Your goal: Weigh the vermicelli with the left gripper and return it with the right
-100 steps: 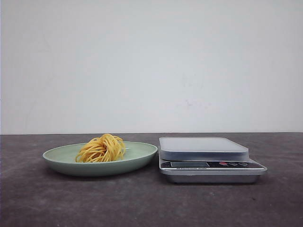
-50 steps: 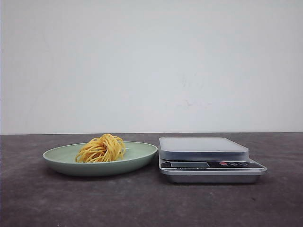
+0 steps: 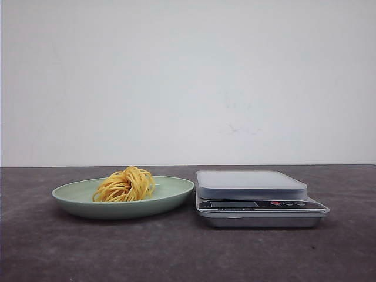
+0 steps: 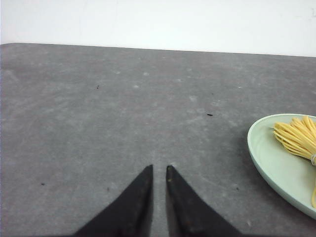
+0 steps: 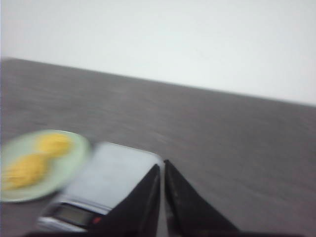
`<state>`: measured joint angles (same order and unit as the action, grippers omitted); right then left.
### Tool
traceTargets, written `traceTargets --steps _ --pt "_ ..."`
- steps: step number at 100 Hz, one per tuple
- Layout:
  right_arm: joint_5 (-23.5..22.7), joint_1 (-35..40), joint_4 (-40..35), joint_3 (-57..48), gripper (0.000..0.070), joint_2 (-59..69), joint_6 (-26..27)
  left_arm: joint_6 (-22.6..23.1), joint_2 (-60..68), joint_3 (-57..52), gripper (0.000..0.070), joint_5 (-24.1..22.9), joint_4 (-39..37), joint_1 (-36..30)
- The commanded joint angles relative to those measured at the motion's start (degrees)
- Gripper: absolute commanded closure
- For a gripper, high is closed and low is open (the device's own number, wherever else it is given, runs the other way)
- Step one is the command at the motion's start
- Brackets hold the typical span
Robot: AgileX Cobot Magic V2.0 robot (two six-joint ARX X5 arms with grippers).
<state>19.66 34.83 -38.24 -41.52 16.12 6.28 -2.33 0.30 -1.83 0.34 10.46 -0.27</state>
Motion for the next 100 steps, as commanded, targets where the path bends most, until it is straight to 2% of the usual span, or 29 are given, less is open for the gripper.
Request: traceTargets --steps 1,12,21,31,61,86,100 --pt "-2.47 -8.37 1.99 2.4 0.0693 -1.03 -0.57 0.17 -0.11 1.03 0.0688 0.31 0.28 -0.02" --pt "-9.75 -20.81 7.56 9.55 0.0693 -3.69 -0.87 0.17 -0.11 1.03 0.0688 0.15 0.28 -0.02" --pt "-11.43 -27.87 12.68 15.78 0.0693 -7.06 -1.68 0.17 -0.11 1.03 0.0688 0.15 0.28 -0.02" --pt "-12.22 -32.28 17.35 22.4 0.0693 -11.1 -1.84 0.17 -0.11 1.03 0.0688 0.11 0.28 -0.02" --pt "-12.31 -34.34 27.19 36.22 0.0693 -15.89 -2.21 0.17 -0.11 1.03 0.0688 0.13 0.28 -0.02" --pt "-13.68 -34.34 28.02 40.68 0.0693 -15.89 -2.08 0.17 -0.11 1.03 0.0688 0.11 0.28 -0.02" --pt "-15.02 -34.32 27.91 40.7 0.0693 -15.89 -4.35 0.17 -0.11 1.03 0.0688 0.11 0.28 -0.02"
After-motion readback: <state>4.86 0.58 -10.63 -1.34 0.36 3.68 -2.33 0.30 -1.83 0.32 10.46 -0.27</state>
